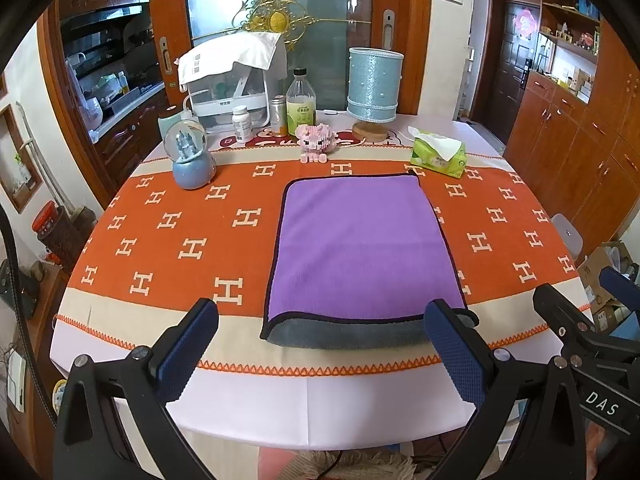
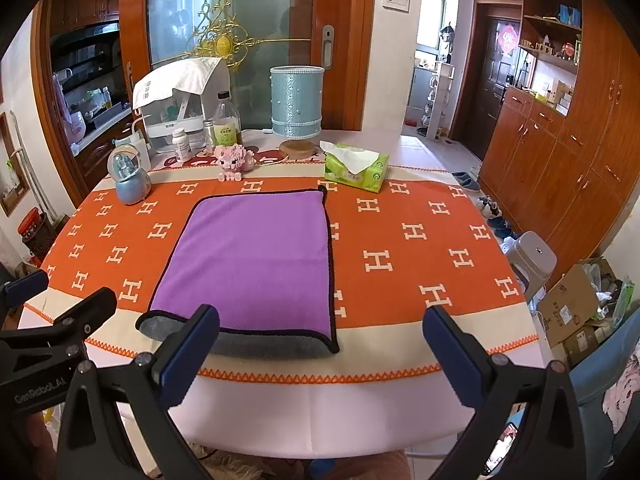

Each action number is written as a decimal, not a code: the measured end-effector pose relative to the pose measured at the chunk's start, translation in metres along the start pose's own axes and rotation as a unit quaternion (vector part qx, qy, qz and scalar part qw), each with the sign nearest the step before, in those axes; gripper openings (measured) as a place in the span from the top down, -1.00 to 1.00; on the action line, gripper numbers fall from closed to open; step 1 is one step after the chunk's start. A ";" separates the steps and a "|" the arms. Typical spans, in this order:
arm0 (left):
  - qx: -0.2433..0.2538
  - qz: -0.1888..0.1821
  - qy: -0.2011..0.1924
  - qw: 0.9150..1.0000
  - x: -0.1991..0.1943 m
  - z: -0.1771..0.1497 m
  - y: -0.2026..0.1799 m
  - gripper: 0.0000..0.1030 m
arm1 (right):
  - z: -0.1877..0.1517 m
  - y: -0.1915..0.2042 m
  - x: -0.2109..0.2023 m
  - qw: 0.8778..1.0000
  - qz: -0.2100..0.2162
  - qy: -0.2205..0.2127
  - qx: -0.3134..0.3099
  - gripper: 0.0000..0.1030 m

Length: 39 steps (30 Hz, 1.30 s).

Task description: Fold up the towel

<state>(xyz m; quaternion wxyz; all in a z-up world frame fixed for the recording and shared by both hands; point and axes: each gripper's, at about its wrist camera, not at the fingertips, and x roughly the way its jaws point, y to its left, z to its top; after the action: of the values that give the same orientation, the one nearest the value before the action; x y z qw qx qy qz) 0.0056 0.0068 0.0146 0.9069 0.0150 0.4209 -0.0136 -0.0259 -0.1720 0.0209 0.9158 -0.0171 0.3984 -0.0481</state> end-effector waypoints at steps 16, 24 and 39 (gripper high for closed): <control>0.003 0.000 -0.006 1.000 0.001 0.004 -0.006 -0.99 | 0.006 -0.002 0.003 1.000 0.009 0.001 0.002 -0.98; 0.004 -0.004 -0.006 1.000 0.001 0.007 -0.007 -0.99 | 0.011 -0.005 0.005 1.000 0.014 -0.001 0.003 -0.98; 0.015 -0.030 -0.015 0.999 0.008 0.021 0.001 -0.99 | 0.026 -0.009 0.007 1.000 0.014 -0.013 0.002 -0.98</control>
<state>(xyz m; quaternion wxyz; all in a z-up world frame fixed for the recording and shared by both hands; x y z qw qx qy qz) 0.0266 0.0070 0.0221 0.9120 0.0160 0.4070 -0.0473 -0.0027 -0.1821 0.0346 0.9214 -0.0103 0.3868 -0.0362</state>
